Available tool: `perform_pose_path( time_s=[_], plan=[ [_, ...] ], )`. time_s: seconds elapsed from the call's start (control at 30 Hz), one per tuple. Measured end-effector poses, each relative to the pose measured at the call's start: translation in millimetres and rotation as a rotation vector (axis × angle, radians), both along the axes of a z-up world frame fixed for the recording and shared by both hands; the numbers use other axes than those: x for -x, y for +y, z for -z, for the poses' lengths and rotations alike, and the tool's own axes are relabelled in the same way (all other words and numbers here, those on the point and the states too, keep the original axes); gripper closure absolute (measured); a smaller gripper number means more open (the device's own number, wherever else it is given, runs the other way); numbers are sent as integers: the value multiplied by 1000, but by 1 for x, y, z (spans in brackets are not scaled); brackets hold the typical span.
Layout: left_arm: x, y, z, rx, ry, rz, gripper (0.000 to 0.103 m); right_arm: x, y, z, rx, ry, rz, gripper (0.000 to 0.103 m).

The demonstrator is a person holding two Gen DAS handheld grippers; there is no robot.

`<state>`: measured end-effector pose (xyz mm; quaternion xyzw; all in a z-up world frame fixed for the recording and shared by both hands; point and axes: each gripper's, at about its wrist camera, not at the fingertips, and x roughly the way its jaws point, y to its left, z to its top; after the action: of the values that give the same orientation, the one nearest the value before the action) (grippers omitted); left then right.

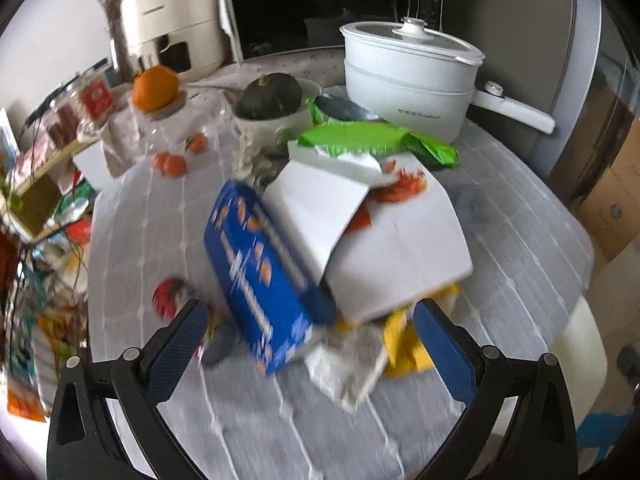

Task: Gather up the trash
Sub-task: 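Grasp a white paper sheet with the left gripper while the right gripper grasps the white-and-brown cardboard sheet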

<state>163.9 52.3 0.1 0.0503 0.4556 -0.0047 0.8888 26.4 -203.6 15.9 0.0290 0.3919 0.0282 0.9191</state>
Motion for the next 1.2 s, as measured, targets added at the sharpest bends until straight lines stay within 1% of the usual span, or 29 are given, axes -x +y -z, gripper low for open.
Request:
perform_pose_path(
  time_s=[0.1, 0.13, 0.17, 0.27, 0.33, 0.4, 0.47, 0.5, 0.53, 0.57, 0.63, 0.7, 0.77, 0.93, 1.03, 1.2],
  plan=[
    [-24, -8, 6, -42, -1, 8, 11, -14, -5, 14, 54, 38, 14, 0],
    [-31, -13, 9, -61, -3, 13, 16, -17, -6, 15, 58, 40, 12, 0],
    [-38, -18, 12, -73, -4, 22, 18, -20, -7, 14, 60, 35, 6, 0],
    [-52, -27, 20, -115, -9, 28, 32, -25, -7, 14, 74, 23, -5, 0],
    [-59, -31, 25, -129, -9, 26, 46, -30, -8, 16, 80, 26, -6, 0],
    [-62, -32, 26, -139, -18, 18, 52, -33, -8, 16, 74, 31, -9, 0],
    [-64, -31, 26, -142, -32, 11, 69, -36, -8, 16, 66, 30, -12, 0],
    [-64, -30, 25, -135, -32, 7, 83, -36, -7, 16, 64, 26, -11, 0],
    [-65, -28, 25, -123, -31, 4, 87, -37, -8, 15, 64, 21, -7, 0],
    [-64, -27, 23, -117, -37, 0, 87, -37, -7, 14, 64, 18, -5, 0],
    [-63, -25, 19, -105, -53, -4, 91, -37, -5, 13, 66, 12, 1, 0],
    [-58, -20, 12, -75, -75, -9, 94, -38, -4, 12, 68, 9, 4, 0],
    [-49, -11, 0, -20, -111, -18, 96, -38, -3, 12, 65, 7, 8, 0],
    [-19, 18, -30, 152, -198, -57, 102, -40, 1, 12, 57, 10, 9, 0],
    [1, 33, -40, 247, -241, -79, 103, -42, 8, 14, 46, 6, -14, 0],
    [31, 55, -50, 380, -303, -73, 103, -50, 20, 21, 3, 34, -51, 0]
  ],
)
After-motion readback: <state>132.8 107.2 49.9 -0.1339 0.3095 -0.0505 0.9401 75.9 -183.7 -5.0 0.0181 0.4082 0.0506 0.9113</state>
